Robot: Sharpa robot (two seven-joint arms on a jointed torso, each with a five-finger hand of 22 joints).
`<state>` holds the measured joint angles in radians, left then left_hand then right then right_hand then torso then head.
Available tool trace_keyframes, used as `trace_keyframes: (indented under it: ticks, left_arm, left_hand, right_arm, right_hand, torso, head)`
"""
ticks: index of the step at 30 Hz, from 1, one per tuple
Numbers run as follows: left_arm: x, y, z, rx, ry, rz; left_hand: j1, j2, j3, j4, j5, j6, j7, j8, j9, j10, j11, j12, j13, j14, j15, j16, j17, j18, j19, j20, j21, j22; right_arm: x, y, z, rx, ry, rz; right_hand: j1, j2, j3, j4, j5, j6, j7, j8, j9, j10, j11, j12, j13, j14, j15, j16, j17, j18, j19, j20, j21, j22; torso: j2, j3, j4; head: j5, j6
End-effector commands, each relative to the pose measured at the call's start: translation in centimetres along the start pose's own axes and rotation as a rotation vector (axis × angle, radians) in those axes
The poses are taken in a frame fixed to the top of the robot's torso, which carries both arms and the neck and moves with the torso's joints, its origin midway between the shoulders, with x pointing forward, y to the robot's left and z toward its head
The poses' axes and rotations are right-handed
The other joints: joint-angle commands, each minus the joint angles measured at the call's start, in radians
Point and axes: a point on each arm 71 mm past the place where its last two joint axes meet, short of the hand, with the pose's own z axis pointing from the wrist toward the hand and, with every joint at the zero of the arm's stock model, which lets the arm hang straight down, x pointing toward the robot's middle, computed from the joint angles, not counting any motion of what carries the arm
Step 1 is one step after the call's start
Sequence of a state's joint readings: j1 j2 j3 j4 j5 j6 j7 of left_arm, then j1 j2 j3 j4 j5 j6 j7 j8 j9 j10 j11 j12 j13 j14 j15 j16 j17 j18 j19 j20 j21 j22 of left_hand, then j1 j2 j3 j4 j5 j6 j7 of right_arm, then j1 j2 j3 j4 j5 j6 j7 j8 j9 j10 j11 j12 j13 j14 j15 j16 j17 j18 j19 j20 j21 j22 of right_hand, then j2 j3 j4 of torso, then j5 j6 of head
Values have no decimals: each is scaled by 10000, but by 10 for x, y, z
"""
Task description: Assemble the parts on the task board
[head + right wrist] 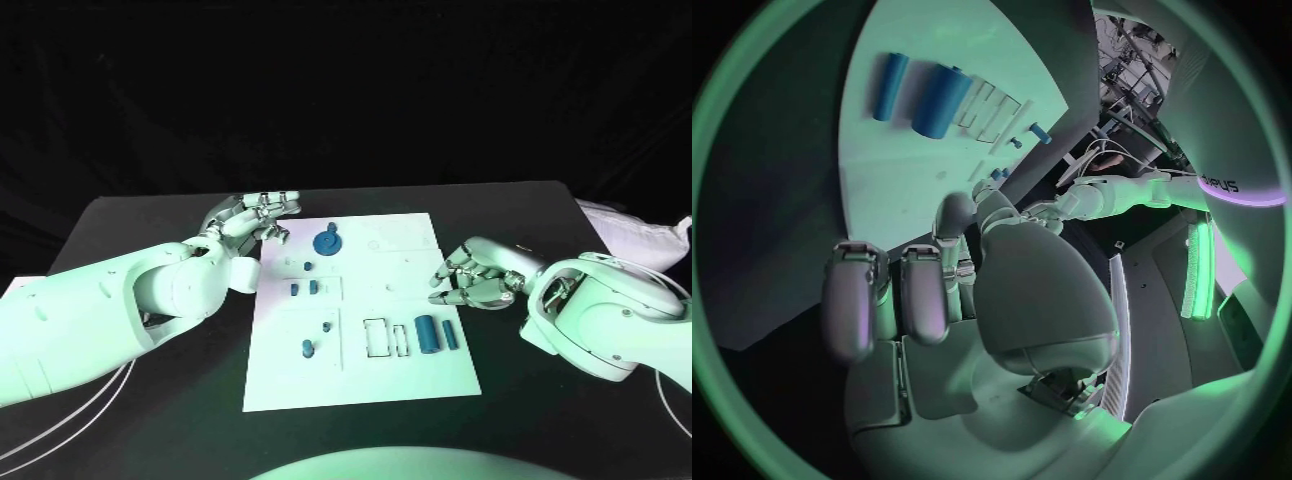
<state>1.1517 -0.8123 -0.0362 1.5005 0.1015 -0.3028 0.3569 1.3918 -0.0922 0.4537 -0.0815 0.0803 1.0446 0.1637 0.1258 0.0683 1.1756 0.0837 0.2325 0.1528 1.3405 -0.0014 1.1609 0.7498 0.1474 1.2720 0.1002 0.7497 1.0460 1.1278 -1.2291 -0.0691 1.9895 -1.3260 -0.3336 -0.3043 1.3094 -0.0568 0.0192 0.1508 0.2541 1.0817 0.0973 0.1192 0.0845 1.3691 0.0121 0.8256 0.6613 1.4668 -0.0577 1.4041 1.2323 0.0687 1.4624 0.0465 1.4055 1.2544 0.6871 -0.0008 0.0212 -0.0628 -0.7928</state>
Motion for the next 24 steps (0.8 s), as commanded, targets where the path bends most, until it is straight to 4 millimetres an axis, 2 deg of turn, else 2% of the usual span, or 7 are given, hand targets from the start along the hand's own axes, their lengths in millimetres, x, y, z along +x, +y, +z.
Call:
trace_keyframes:
  ticks: [1, 3, 8, 10, 18, 22, 24]
  left_arm:
    - [3, 0, -1, 52, 252, -45]
    - [3, 2, -1, 20, 267, -59]
    - [3, 5, -2, -40, 302, -97]
    - [2, 6, -2, -53, 284, -96]
    - [1, 6, -3, -66, 284, -107]
    - [0, 6, -3, -65, 275, -105]
    - [0, 6, -4, -64, 278, -107]
  left_hand:
    - [16, 78, -15, -21, 59, 3, 39, -66, -15, -66, 8, 62, 12, -65, 15, -26, -8, 110, -21, 3, -29, -12]
    - [16, 78, -15, -21, 59, 3, 39, -66, -15, -66, 8, 62, 12, -65, 15, -26, -8, 110, -21, 3, -29, -12]
    - [17, 81, -15, -24, 58, 8, 40, -63, -14, -66, 9, 71, 16, -67, 15, -25, -9, 113, -25, 3, -42, -19]
    - [17, 81, -15, -24, 58, 8, 40, -63, -14, -66, 9, 71, 16, -67, 15, -25, -9, 113, -25, 3, -42, -19]
    - [15, 83, -17, -23, 58, 9, 41, -63, -13, -66, 9, 76, 17, -67, 15, -25, -9, 113, -26, 4, -45, -20]
    - [15, 83, -17, -23, 58, 9, 41, -63, -13, -66, 9, 76, 17, -67, 15, -25, -9, 113, -26, 4, -45, -20]
    - [15, 83, -17, -23, 58, 9, 41, -63, -13, -66, 9, 76, 17, -67, 15, -25, -9, 113, -26, 4, -45, -20]
  right_arm:
    - [1, -11, -5, 1312, 14, 54]
    - [3, -14, -7, 1581, 218, -220]
    - [11, -16, -8, 1826, 707, -1048]
    - [14, -15, -7, 1829, 843, -1260]
    - [26, -8, -3, 1656, 1275, -1689]
    - [31, -6, -2, 1567, 1416, -1774]
    - [34, -4, -1, 1512, 1481, -1822]
  right_hand:
    - [-99, 116, -257, 151, 36, -61, 43, 121, 49, 31, 31, 2082, 2506, 626, 2, 289, 470, -92, 37, -51, 134, 202]
    - [-215, 160, -492, 336, 57, -91, -15, 241, 119, -33, 31, 2697, 3313, 649, 35, 444, 734, -105, 62, -30, 210, 329]
    - [-518, 140, -928, 659, 133, -113, 15, 421, 283, -105, 37, 3066, 3898, 699, 2, 672, 1175, -153, 128, -8, 338, 559]
    - [-555, 126, -1060, 739, 109, -161, 21, 459, 332, -80, 41, 3219, 4129, 711, 6, 729, 1283, -164, 144, -3, 371, 620]
    - [-337, 95, -1294, 723, 2, -358, 58, 505, 435, -25, 73, 3511, 4602, 741, 34, 858, 1539, -179, 161, 20, 422, 707]
    - [-320, 99, -1343, 733, -16, -391, 66, 514, 454, 11, 82, 3605, 4731, 744, 42, 876, 1574, -182, 165, 28, 431, 724]
    - [-319, 110, -1371, 748, -25, -404, 69, 524, 467, 23, 86, 3642, 4786, 745, 47, 882, 1584, -183, 166, 32, 436, 732]
  torso:
    - [-27, 7, -120]
    - [-43, 9, -122]
    - [-96, -3, -97]
    - [-92, -3, -108]
    - [-84, -32, -106]
    - [-80, -21, -131]
    - [-77, -18, -119]
  head:
    - [-62, 10]
    - [-60, -6]
    - [-46, -37]
    - [-18, -36]
    - [-16, -36]
    - [16, -31]
    - [23, -27]
